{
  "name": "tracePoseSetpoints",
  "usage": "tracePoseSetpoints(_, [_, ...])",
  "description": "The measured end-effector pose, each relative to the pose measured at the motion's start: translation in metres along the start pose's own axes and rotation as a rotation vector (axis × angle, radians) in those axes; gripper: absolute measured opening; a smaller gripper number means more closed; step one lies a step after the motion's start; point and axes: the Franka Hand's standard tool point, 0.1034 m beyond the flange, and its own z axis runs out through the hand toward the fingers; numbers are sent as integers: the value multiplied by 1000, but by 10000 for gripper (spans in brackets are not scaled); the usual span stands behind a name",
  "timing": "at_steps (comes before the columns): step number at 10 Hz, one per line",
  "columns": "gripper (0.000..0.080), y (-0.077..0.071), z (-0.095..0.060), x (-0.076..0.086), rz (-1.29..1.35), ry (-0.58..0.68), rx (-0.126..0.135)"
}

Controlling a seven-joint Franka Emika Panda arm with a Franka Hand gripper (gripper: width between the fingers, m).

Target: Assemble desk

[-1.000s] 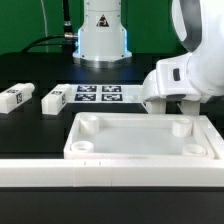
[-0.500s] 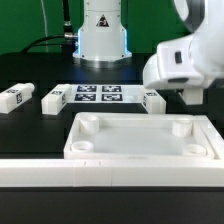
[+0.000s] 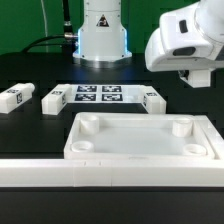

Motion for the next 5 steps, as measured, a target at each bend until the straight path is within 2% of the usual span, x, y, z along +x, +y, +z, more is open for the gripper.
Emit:
tracePoseSetpoints(2, [291,2,-12,17,-24,119,18])
tracePoseSetpoints(5, [291,5,-55,20,-29,294,30])
